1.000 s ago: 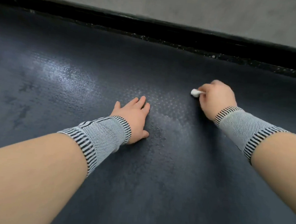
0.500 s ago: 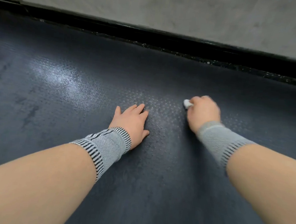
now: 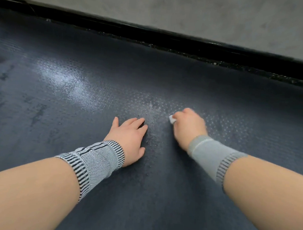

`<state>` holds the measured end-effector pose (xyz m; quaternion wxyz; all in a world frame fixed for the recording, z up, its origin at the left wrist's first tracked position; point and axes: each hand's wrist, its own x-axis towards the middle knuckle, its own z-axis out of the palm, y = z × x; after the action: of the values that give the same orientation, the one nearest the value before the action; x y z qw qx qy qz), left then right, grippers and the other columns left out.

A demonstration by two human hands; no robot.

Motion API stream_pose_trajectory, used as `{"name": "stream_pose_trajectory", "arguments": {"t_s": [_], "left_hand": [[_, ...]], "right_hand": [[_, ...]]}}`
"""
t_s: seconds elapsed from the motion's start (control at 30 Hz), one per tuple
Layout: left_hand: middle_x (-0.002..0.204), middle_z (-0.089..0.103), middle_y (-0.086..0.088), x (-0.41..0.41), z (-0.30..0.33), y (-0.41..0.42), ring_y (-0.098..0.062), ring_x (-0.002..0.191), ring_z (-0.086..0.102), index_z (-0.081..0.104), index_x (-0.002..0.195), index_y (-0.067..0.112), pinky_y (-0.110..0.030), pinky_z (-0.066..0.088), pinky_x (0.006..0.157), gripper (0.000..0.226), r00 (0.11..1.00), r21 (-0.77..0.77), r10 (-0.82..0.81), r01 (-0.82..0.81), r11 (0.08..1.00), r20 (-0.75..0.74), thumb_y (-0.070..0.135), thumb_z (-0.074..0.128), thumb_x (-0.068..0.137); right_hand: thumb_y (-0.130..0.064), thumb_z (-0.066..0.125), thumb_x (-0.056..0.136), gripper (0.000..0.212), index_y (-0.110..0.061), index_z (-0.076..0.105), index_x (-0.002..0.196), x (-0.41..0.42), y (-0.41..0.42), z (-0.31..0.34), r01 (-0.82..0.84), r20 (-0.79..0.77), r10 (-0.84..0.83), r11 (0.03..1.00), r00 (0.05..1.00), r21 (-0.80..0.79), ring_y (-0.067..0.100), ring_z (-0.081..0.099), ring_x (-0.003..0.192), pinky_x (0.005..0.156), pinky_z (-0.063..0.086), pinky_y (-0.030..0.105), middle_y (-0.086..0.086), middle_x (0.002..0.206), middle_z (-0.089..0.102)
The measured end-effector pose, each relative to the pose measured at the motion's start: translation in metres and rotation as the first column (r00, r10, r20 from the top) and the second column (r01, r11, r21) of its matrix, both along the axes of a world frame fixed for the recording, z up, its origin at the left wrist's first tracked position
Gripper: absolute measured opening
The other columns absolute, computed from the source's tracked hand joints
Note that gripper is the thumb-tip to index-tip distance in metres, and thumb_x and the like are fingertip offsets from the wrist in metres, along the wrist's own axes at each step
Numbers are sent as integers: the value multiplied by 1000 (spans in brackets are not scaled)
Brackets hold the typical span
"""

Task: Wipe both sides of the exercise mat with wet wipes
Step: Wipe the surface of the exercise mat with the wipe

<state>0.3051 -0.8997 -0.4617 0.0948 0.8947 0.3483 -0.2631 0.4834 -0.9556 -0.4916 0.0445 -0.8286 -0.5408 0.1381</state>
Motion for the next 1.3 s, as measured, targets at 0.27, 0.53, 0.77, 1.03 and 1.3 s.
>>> {"name": "stream_pose_trajectory", "arguments": {"t_s": [0.27,0.53,0.77,1.03,1.3], "left_hand": [[164,-1,2,-10,0,-8,-20,151,1,12,156,21,-61,4,117,76,998,-10,-57,57,998,-36,50,48,95],[164,3,0,-16,8,-16,-19,150,8,16,155,19,-59,9,118,76,984,-9,-166,166,986,-69,47,52,94],[164,-3,0,-50,18,-25,-19,151,3,7,156,20,-55,8,118,82,923,-45,-337,334,941,-185,49,52,94],[164,-10,4,-58,0,-54,-17,151,-4,2,157,21,-58,5,119,84,982,-36,-170,167,985,-82,55,47,94],[164,-10,3,-72,2,-62,-18,151,-4,1,157,21,-59,6,118,84,980,-45,-169,166,985,-101,52,48,95]], "right_hand": [[-7,58,83,20,-12,69,99,30,-54,8,-186,-20,188,981,982,53,37,63,86,74,51,38,12,100,58],[-17,45,93,15,-18,56,102,-61,-39,9,-230,-132,222,972,966,-50,30,57,100,83,43,34,4,111,52],[-18,47,92,24,-18,61,111,12,-62,11,-83,16,85,992,996,-98,30,57,102,82,42,32,5,112,52],[-16,47,92,21,-15,57,110,-88,-78,20,-412,-192,389,906,901,-96,28,56,103,84,44,34,5,115,50],[-19,48,91,20,-15,61,107,-28,-74,9,121,-15,-123,988,992,-98,31,55,104,83,40,32,9,109,54]]}}
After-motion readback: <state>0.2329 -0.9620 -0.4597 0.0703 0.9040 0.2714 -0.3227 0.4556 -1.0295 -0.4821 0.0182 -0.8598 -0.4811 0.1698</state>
